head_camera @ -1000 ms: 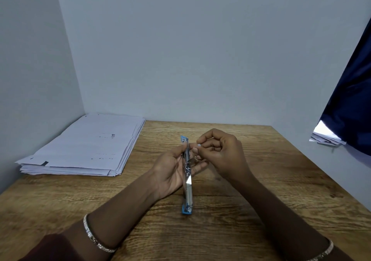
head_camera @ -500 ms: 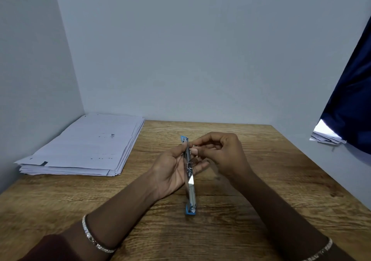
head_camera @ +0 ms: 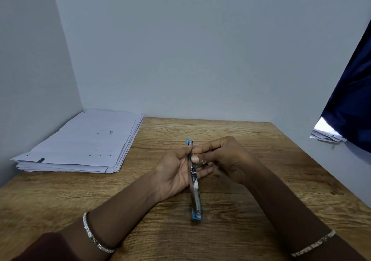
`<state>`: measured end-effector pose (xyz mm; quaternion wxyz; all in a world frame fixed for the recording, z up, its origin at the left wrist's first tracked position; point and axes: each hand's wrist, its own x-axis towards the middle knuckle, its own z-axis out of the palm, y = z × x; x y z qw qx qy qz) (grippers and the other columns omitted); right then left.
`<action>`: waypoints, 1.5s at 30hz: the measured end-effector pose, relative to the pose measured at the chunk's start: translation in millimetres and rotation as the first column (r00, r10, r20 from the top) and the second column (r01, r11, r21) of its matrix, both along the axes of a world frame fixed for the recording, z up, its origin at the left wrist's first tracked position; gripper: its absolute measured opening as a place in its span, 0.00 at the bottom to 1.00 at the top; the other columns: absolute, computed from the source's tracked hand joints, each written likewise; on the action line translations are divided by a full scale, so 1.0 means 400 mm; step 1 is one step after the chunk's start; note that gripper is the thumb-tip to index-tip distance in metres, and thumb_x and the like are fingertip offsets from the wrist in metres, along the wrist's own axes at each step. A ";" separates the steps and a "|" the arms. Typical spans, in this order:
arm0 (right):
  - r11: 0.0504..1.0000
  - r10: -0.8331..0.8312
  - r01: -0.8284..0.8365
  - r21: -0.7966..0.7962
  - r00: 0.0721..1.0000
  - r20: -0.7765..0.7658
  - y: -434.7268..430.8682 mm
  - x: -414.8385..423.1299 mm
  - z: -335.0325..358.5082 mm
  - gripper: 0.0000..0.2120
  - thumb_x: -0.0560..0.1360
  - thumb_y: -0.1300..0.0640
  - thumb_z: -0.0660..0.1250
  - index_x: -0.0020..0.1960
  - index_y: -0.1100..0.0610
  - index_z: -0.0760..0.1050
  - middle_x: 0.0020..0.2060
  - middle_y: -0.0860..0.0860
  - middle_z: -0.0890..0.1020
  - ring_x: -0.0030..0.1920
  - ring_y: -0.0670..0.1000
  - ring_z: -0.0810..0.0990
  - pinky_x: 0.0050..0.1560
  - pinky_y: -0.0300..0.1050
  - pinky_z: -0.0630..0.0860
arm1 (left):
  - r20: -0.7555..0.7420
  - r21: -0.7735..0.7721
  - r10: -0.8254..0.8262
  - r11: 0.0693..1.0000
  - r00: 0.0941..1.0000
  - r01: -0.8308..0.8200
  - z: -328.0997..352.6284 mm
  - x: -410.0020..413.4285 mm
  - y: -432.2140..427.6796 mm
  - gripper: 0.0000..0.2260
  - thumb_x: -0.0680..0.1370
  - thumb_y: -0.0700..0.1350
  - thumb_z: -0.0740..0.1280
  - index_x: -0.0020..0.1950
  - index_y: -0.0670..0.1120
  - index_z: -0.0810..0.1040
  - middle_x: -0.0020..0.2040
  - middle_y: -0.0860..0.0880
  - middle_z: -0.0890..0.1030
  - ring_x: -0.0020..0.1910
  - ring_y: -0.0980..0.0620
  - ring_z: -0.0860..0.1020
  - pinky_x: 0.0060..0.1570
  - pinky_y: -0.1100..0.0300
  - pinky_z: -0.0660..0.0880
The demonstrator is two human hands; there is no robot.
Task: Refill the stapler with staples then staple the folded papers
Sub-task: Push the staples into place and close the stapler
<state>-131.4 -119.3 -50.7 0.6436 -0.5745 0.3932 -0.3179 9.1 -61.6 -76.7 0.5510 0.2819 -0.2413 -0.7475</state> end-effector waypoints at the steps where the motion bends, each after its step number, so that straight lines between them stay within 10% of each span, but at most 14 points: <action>1: 1.000 -0.010 0.010 0.007 0.999 -0.050 -0.001 -0.001 0.001 0.07 0.62 0.74 0.78 0.36 0.64 0.86 0.36 0.62 0.86 0.31 0.55 0.85 0.35 0.47 0.84 | -0.003 0.014 -0.004 1.000 1.000 0.004 0.000 -0.002 0.002 0.21 0.86 0.45 0.53 0.68 0.31 0.73 0.53 0.33 0.80 0.60 0.38 0.77 0.67 0.42 0.71; 5: 0.998 -0.014 0.022 0.051 0.988 -0.156 0.003 0.003 0.006 0.06 0.66 0.73 0.77 0.38 0.64 0.86 0.34 0.64 0.85 0.29 0.55 0.83 0.43 0.55 0.84 | -0.008 0.041 -0.035 0.999 0.999 0.035 0.000 -0.011 0.008 0.24 0.86 0.49 0.52 0.64 0.33 0.79 0.47 0.37 0.79 0.53 0.42 0.77 0.64 0.46 0.75; 9: 0.997 0.005 0.011 0.083 0.982 -0.191 0.002 0.004 0.018 0.07 0.66 0.74 0.76 0.36 0.64 0.85 0.29 0.61 0.85 0.22 0.49 0.80 0.25 0.38 0.80 | -0.002 0.050 -0.072 0.996 0.997 0.072 -0.002 -0.008 0.005 0.29 0.85 0.57 0.50 0.69 0.36 0.75 0.35 0.43 0.81 0.43 0.46 0.79 0.65 0.47 0.75; 25: 0.980 0.047 -0.136 -0.147 0.871 -0.490 -0.021 0.056 0.096 0.05 0.67 0.72 0.78 0.40 0.64 0.85 0.26 0.53 0.84 0.29 0.48 0.78 0.32 0.38 0.75 | -0.077 0.060 -0.033 0.997 0.996 0.038 0.003 0.011 -0.006 0.32 0.83 0.62 0.49 0.71 0.39 0.76 0.51 0.40 0.78 0.56 0.45 0.78 0.75 0.44 0.63; 36: 0.996 0.047 -0.064 -0.058 0.966 -0.255 -0.014 0.036 0.041 0.07 0.70 0.73 0.74 0.38 0.64 0.86 0.37 0.62 0.87 0.27 0.49 0.82 0.34 0.39 0.82 | -0.103 0.055 -0.046 0.997 0.994 0.052 0.001 0.021 -0.011 0.36 0.83 0.63 0.47 0.68 0.34 0.76 0.44 0.42 0.70 0.41 0.47 0.75 0.74 0.45 0.64; 41: 0.999 0.014 -0.020 -0.040 0.987 -0.157 -0.004 0.042 0.033 0.03 0.69 0.72 0.75 0.40 0.66 0.85 0.43 0.68 0.86 0.27 0.50 0.81 0.30 0.38 0.81 | -0.090 0.043 -0.025 0.999 0.996 0.029 0.002 0.023 -0.013 0.37 0.83 0.63 0.46 0.64 0.33 0.78 0.42 0.41 0.78 0.51 0.43 0.75 0.75 0.45 0.63; 45: 1.000 -0.024 0.023 -0.006 0.996 -0.089 -0.003 0.046 0.031 0.04 0.69 0.71 0.75 0.45 0.68 0.84 0.28 0.59 0.84 0.22 0.48 0.81 0.23 0.36 0.78 | -0.062 0.044 0.006 0.999 0.998 -0.004 0.013 0.021 -0.006 0.37 0.83 0.63 0.46 0.63 0.32 0.79 0.63 0.34 0.73 0.65 0.40 0.72 0.73 0.45 0.65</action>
